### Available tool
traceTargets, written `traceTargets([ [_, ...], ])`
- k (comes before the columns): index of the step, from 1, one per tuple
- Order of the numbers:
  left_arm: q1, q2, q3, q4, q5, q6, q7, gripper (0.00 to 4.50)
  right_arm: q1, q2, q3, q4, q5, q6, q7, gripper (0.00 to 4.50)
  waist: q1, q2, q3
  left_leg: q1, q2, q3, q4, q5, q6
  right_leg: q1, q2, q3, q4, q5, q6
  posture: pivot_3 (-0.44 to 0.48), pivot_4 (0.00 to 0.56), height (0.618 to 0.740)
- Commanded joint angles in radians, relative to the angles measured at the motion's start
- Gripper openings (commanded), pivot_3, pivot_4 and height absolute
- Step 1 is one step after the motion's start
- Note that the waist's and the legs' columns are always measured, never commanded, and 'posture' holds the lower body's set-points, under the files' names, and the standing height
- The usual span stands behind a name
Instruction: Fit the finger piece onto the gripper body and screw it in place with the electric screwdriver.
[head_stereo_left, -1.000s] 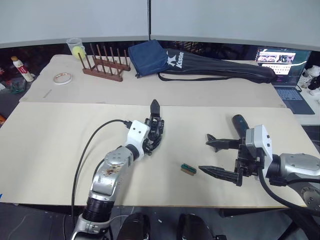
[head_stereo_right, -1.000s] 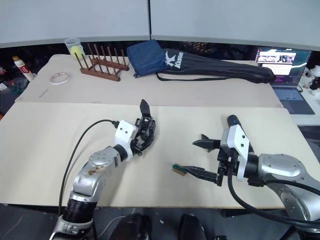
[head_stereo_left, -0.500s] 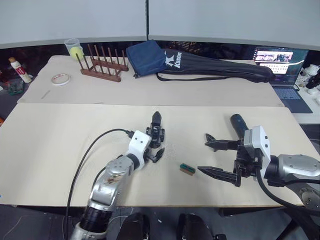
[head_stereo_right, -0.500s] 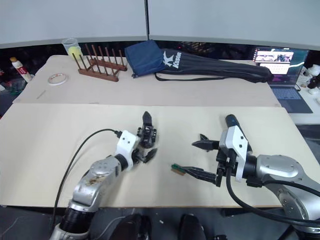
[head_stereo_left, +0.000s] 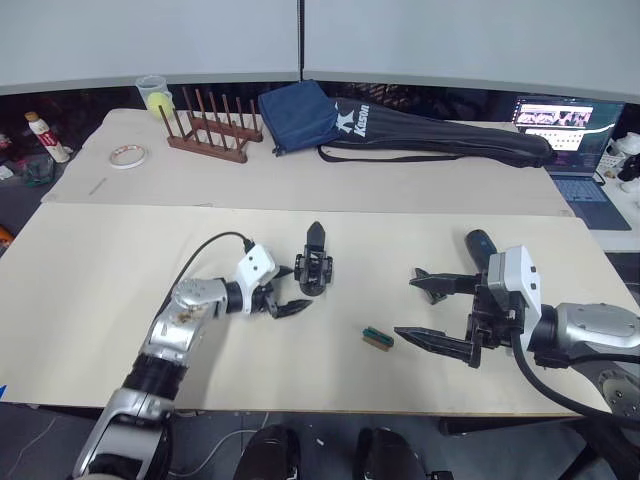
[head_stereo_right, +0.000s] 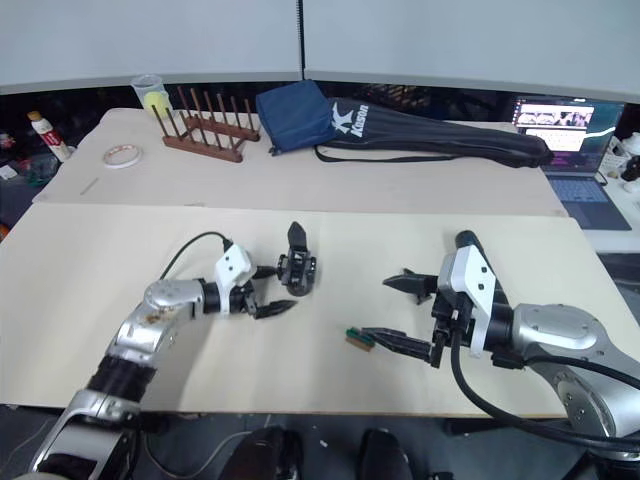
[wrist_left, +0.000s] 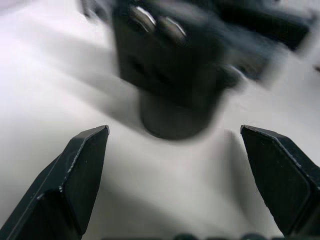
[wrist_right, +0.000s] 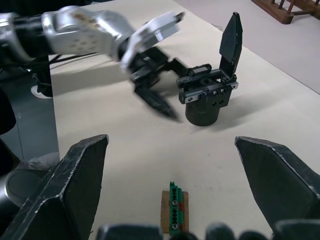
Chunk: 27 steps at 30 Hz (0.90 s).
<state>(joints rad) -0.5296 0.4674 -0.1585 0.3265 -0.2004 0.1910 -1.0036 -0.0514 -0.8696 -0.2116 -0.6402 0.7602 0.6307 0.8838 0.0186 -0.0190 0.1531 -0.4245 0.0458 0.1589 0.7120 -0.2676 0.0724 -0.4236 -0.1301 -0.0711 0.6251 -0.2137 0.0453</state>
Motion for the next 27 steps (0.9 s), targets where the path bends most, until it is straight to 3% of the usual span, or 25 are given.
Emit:
traceTargets([
  [1, -0.052, -0.032, 0.008, 0.119, 0.013, -0.128, -0.031, 4.46, 0.003, -0.002, -0.029, -0.030, 0.010, -0.012, -0.007, 4.50, -0.003, 0.000, 0.000, 0.000, 0.000, 0.000, 0.000, 0.000, 0.000, 0.000, 0.000, 0.000, 0.000, 0.000, 0.000, 0.000, 0.150, 0.740],
  [10, -0.123, -0.098, 0.006, 0.261, 0.043, -0.239, -0.057, 4.46, 0.005, -0.005, -0.032, -0.029, 0.011, -0.011, -0.014, 4.50, -0.006, 0.000, 0.000, 0.000, 0.000, 0.000, 0.001, -0.001, 0.001, 0.000, 0.000, 0.000, 0.000, 0.000, 0.001, 0.000, 0.150, 0.740],
  [13, -0.125, -0.108, 0.005, 0.268, 0.039, -0.270, -0.086, 3.64, 0.005, -0.005, -0.034, -0.029, 0.012, -0.010, -0.017, 4.50, -0.006, 0.000, 0.000, 0.000, 0.000, 0.001, 0.001, -0.001, 0.001, 0.000, 0.000, 0.000, 0.000, 0.000, 0.001, 0.000, 0.150, 0.740],
  [16, -0.109, -0.121, -0.005, 0.221, 0.031, -0.265, -0.104, 2.33, 0.008, -0.004, -0.037, -0.030, 0.011, -0.011, -0.019, 4.50, -0.005, 0.000, 0.000, -0.001, 0.000, 0.000, 0.001, -0.001, 0.001, 0.000, 0.000, 0.000, 0.000, 0.000, 0.001, 0.000, 0.150, 0.740],
  [22, -0.111, -0.195, -0.027, 0.113, 0.026, -0.193, -0.062, 2.35, 0.027, -0.004, -0.054, -0.040, 0.013, -0.014, -0.027, 4.50, 0.000, -0.001, 0.000, -0.002, 0.000, 0.000, 0.002, 0.000, 0.001, 0.000, 0.000, 0.000, 0.000, 0.001, 0.002, 0.000, 0.150, 0.740],
  [27, -0.144, -0.262, -0.049, 0.137, 0.068, -0.177, 0.010, 2.35, 0.055, -0.001, -0.072, -0.053, 0.011, -0.015, -0.034, 4.50, -0.001, -0.001, 0.000, -0.003, -0.001, 0.000, 0.003, -0.001, 0.001, 0.000, 0.000, 0.000, -0.001, 0.001, 0.002, 0.000, 0.150, 0.740],
])
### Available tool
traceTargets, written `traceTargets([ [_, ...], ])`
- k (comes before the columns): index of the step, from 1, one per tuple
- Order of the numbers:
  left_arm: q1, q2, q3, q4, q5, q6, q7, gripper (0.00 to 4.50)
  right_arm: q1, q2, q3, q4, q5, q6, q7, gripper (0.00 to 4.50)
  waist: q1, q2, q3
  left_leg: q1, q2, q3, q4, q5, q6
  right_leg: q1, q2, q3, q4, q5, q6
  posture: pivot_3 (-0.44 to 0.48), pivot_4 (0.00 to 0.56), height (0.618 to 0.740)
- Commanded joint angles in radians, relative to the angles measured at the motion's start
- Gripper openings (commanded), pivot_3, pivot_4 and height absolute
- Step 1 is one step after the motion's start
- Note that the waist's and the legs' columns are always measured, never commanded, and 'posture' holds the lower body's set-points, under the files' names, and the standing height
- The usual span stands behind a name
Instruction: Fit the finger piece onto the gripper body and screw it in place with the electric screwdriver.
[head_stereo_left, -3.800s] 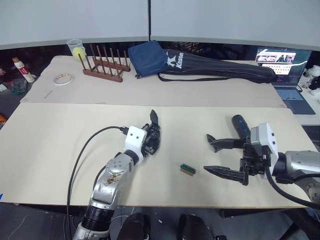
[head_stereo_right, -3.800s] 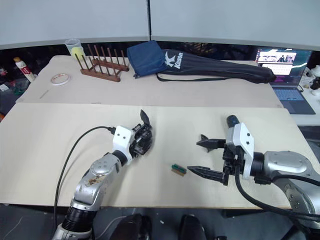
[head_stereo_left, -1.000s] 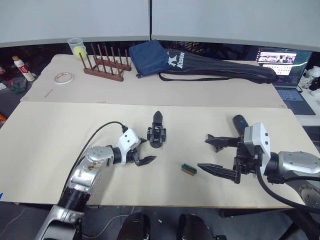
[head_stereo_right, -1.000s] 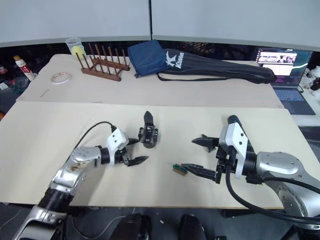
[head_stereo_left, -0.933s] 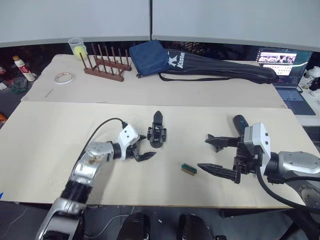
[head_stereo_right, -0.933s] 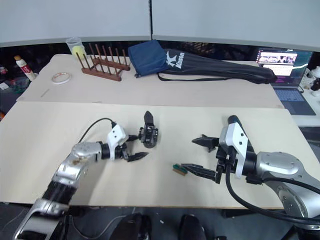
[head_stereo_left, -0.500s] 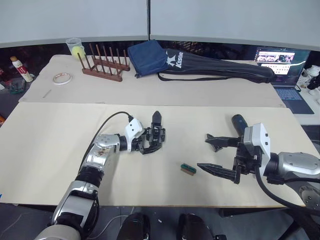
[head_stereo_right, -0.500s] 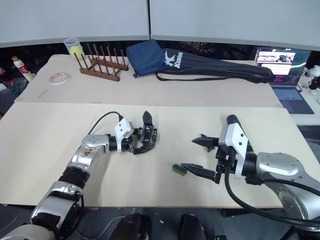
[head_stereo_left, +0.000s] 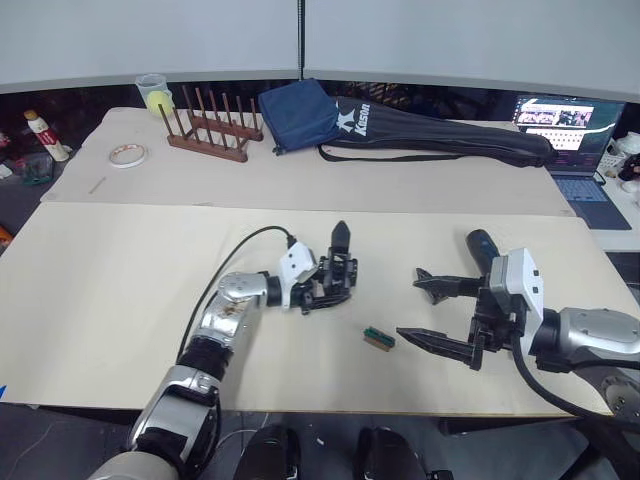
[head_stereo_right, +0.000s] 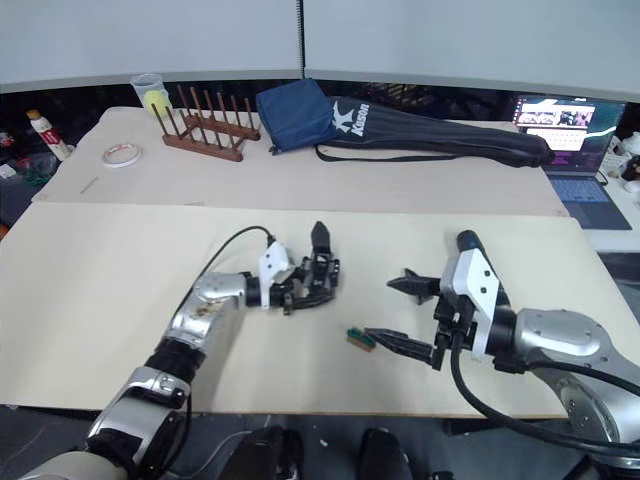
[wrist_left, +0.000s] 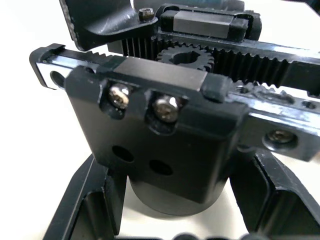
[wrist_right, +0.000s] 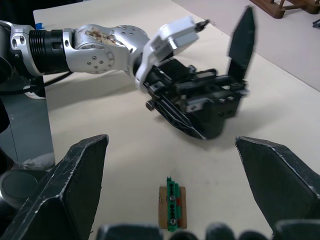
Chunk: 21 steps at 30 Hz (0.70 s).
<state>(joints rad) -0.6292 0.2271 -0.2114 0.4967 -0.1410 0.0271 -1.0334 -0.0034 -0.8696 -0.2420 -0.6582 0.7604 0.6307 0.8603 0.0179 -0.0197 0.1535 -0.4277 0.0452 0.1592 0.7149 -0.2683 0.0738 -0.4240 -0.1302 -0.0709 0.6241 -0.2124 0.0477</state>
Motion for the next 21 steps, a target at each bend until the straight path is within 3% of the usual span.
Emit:
traceTargets([
  [1, -0.049, -0.027, 0.002, -0.026, 0.016, -0.014, 0.051, 2.35, 0.010, 0.000, -0.043, -0.037, 0.011, -0.014, -0.012, 4.50, -0.002, 0.000, 0.000, 0.000, 0.000, 0.000, 0.000, 0.000, 0.000, 0.000, 0.000, 0.000, 0.000, 0.000, 0.000, 0.000, 0.150, 0.740],
  [12, -0.026, -0.045, -0.012, 0.021, 0.047, -0.003, 0.063, 2.35, 0.034, 0.006, -0.047, -0.049, 0.005, -0.023, -0.033, 4.50, -0.005, 0.000, 0.000, 0.000, 0.000, 0.000, 0.000, -0.001, 0.001, 0.000, 0.000, 0.000, 0.000, 0.000, 0.000, 0.000, 0.150, 0.740],
  [13, -0.022, -0.041, -0.011, 0.021, 0.049, 0.001, 0.062, 3.41, 0.035, 0.006, -0.046, -0.049, 0.005, -0.023, -0.034, 4.50, -0.004, 0.000, 0.000, 0.000, 0.000, 0.000, 0.000, -0.001, 0.001, 0.000, 0.000, 0.000, 0.000, 0.000, 0.000, 0.000, 0.150, 0.740],
  [15, -0.012, -0.031, -0.010, 0.010, 0.050, 0.010, 0.057, 4.27, 0.036, 0.006, -0.046, -0.049, 0.005, -0.024, -0.035, 4.50, -0.004, 0.000, 0.000, 0.000, 0.000, -0.001, 0.000, -0.001, 0.001, 0.000, 0.000, 0.000, 0.000, 0.000, 0.000, 0.000, 0.150, 0.740],
  [16, -0.005, -0.025, -0.009, -0.001, 0.049, 0.018, 0.055, 4.48, 0.037, 0.006, -0.046, -0.048, 0.005, -0.025, -0.035, 4.50, -0.004, 0.000, 0.000, 0.000, 0.000, -0.001, 0.000, -0.001, 0.001, 0.000, 0.000, 0.000, 0.000, 0.000, 0.000, 0.000, 0.150, 0.740],
  [21, 0.043, 0.004, 0.001, -0.099, 0.028, 0.081, 0.049, 4.48, 0.029, 0.006, -0.039, -0.037, 0.000, -0.031, -0.029, 4.50, -0.006, 0.000, 0.000, 0.001, 0.001, -0.001, -0.001, -0.001, 0.001, 0.000, 0.000, 0.000, 0.000, 0.000, 0.000, 0.000, 0.150, 0.740],
])
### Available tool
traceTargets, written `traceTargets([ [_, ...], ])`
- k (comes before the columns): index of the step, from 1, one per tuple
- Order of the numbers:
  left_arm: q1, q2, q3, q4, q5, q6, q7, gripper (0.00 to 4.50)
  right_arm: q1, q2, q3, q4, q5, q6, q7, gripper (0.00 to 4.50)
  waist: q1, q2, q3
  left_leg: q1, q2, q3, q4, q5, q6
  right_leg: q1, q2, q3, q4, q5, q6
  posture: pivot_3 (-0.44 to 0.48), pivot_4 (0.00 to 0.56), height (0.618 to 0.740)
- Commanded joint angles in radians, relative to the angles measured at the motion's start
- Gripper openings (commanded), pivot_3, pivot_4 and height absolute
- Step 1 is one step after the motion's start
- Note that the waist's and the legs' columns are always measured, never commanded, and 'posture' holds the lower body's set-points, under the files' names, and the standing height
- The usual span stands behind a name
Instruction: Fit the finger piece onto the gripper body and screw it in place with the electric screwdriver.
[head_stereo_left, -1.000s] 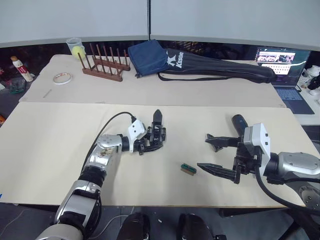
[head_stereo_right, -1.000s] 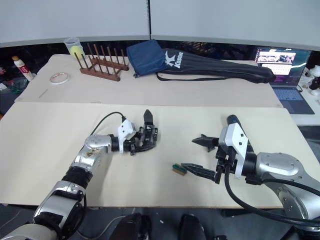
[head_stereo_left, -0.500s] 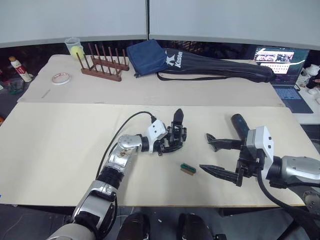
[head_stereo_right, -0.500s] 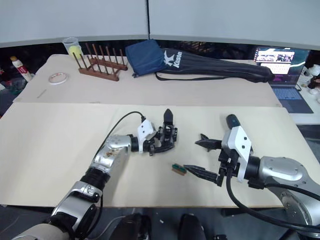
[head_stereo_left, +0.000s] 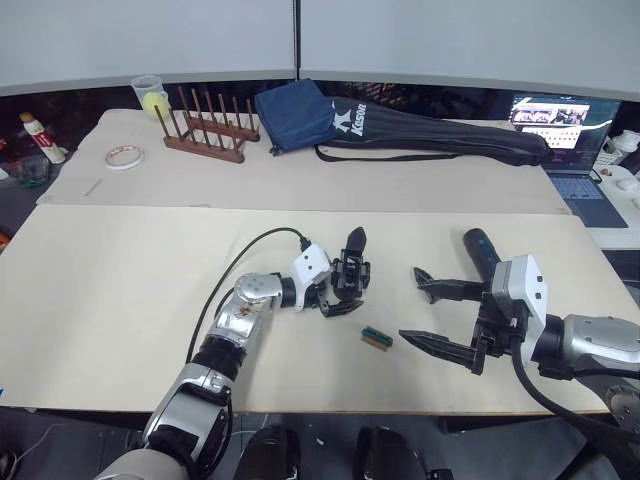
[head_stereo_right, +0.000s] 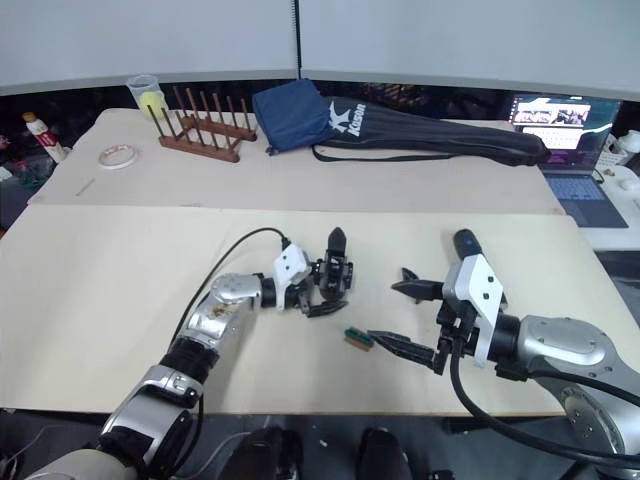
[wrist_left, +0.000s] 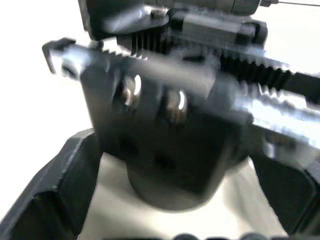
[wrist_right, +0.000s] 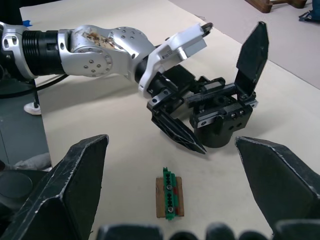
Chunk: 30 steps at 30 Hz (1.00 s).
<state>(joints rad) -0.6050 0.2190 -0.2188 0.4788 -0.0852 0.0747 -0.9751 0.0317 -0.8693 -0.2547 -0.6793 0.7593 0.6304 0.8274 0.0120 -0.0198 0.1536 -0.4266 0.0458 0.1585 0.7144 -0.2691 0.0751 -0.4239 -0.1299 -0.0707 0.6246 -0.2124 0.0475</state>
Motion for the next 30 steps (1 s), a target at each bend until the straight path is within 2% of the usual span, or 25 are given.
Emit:
traceTargets([
  [1, 0.029, 0.019, 0.010, -0.104, -0.032, 0.047, -0.012, 4.48, -0.008, 0.006, -0.024, -0.013, -0.001, -0.032, 0.005, 4.50, 0.000, 0.000, 0.000, 0.000, 0.000, 0.000, 0.000, 0.000, 0.000, 0.000, 0.000, 0.000, 0.000, 0.000, 0.000, 0.000, 0.150, 0.740],
  [4, 0.065, 0.066, 0.019, -0.185, -0.052, 0.095, -0.037, 4.48, -0.021, 0.002, -0.021, -0.005, 0.000, -0.028, 0.007, 4.50, 0.000, 0.000, 0.000, 0.000, 0.000, 0.000, 0.000, 0.000, 0.000, 0.000, 0.000, 0.000, 0.000, 0.000, 0.000, 0.000, 0.150, 0.740],
  [9, 0.144, 0.264, 0.073, -0.425, -0.176, 0.244, -0.182, 4.48, -0.077, -0.079, -0.049, 0.021, 0.025, 0.089, -0.034, 4.50, -0.008, 0.000, 0.000, 0.001, 0.000, 0.000, -0.001, 0.002, -0.003, -0.001, 0.000, 0.000, 0.001, 0.000, -0.001, 0.000, 0.150, 0.740],
  [11, 0.158, 0.365, 0.110, -0.546, -0.271, 0.335, -0.265, 4.48, -0.169, -0.131, -0.044, 0.067, 0.085, 0.240, -0.101, 4.50, -0.008, 0.000, 0.000, 0.001, 0.001, 0.000, -0.001, 0.003, -0.005, -0.001, 0.000, 0.000, 0.002, -0.001, -0.001, 0.000, 0.150, 0.740],
  [13, 0.153, 0.443, 0.147, -0.640, -0.355, 0.415, -0.317, 4.48, -0.294, -0.201, 0.019, 0.130, 0.095, 0.391, -0.134, 4.50, -0.010, 0.002, 0.001, 0.001, 0.001, 0.000, 0.000, 0.004, -0.007, -0.001, 0.000, 0.001, 0.001, -0.001, -0.002, 0.000, 0.150, 0.740],
  [16, 0.134, 0.484, 0.165, -0.701, -0.416, 0.486, -0.315, 4.48, -0.434, -0.251, 0.132, 0.205, 0.059, 0.490, -0.133, 4.50, -0.002, 0.002, 0.001, 0.002, 0.001, 0.000, -0.001, 0.004, -0.007, -0.001, -0.001, 0.000, 0.000, -0.004, -0.008, 0.000, 0.150, 0.740],
  [19, 0.103, 0.500, 0.188, -0.775, -0.482, 0.552, -0.293, 4.48, -0.685, -0.167, 0.272, 0.395, 0.044, 0.754, -0.200, 4.50, -0.006, 0.002, 0.001, 0.001, 0.001, 0.000, -0.002, 0.004, -0.008, -0.001, -0.001, 0.001, 0.000, -0.004, -0.008, 0.000, 0.150, 0.740],
  [22, 0.089, 0.504, 0.190, -0.820, -0.508, 0.574, -0.270, 4.48, -0.826, -0.094, 0.378, 0.531, -0.010, 0.859, -0.218, 4.50, -0.013, 0.002, 0.001, 0.000, 0.000, 0.001, -0.002, 0.005, -0.008, -0.002, -0.001, 0.001, 0.001, -0.001, -0.002, 0.000, 0.150, 0.740],
  [26, 0.085, 0.497, 0.195, -0.863, -0.530, 0.587, -0.231, 4.48, -0.931, -0.011, 0.492, 0.707, -0.112, 0.872, -0.240, 4.50, -0.017, 0.002, 0.001, 0.000, 0.000, 0.002, -0.002, 0.005, -0.009, -0.002, 0.001, 0.001, 0.001, -0.001, -0.002, 0.000, 0.150, 0.740],
  [30, 0.095, 0.507, 0.197, -0.890, -0.540, 0.588, -0.209, 4.48, -0.980, 0.048, 0.543, 0.832, -0.189, 0.851, -0.238, 4.50, -0.015, 0.002, 0.001, 0.000, 0.000, 0.003, -0.002, 0.006, -0.009, -0.002, 0.001, 0.001, 0.001, -0.001, -0.001, 0.000, 0.150, 0.740],
])
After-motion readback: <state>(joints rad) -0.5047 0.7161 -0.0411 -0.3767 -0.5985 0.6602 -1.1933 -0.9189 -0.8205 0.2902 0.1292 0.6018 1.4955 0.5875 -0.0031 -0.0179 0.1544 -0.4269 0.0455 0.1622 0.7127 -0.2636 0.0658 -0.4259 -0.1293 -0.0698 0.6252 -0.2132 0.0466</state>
